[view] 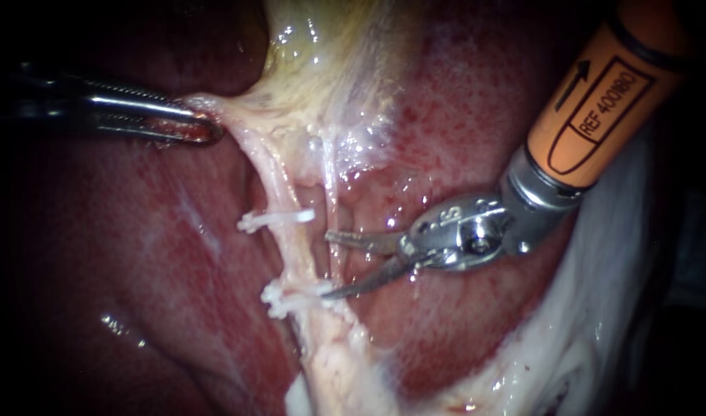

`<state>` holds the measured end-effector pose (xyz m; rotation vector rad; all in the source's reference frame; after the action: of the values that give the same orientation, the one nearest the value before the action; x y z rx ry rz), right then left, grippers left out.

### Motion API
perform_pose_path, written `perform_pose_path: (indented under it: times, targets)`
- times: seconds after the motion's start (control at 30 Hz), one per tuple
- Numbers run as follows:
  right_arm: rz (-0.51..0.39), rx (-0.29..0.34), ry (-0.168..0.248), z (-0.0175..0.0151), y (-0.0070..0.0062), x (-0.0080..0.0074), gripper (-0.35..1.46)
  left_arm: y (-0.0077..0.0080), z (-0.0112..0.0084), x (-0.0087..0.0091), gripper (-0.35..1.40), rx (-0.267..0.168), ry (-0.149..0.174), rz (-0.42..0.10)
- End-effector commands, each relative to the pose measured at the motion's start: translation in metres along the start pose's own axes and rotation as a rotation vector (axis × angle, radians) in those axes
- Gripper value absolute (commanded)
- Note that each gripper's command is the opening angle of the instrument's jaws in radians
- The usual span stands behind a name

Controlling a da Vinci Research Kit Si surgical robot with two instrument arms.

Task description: Go to the cutting position left tube

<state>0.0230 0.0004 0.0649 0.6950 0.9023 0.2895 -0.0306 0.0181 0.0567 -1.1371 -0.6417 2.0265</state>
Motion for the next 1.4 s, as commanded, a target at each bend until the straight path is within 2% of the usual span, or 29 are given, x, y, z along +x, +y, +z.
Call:
perform_pose_path:
  times: [0.03, 0.23, 0.57, 1.4]
  targets:
    - [0.005, 0.012, 0.004, 0.0002, 0.0003, -0.0001, 1.45, 0.0000, 0.0000, 0.0000, -0.35, 0.000, 0.000, 0.000]
    - [0.047, 0.063, 0.023, 0.0010, 0.0015, 0.0000, 1.45, 0.0000, 0.0000, 0.0000, -0.35, 0.000, 0.000, 0.000]
    - [0.070, 0.141, 0.064, 0.0027, 0.0021, 0.0011, 1.43, 0.0000, 0.0001, 0.0000, -0.35, 0.000, 0.000, 0.000]
    - [0.082, 0.198, 0.139, 0.0069, 0.0011, 0.0053, 1.43, 0.0000, 0.0002, -0.0001, -0.35, 0.002, 0.001, 0.001]
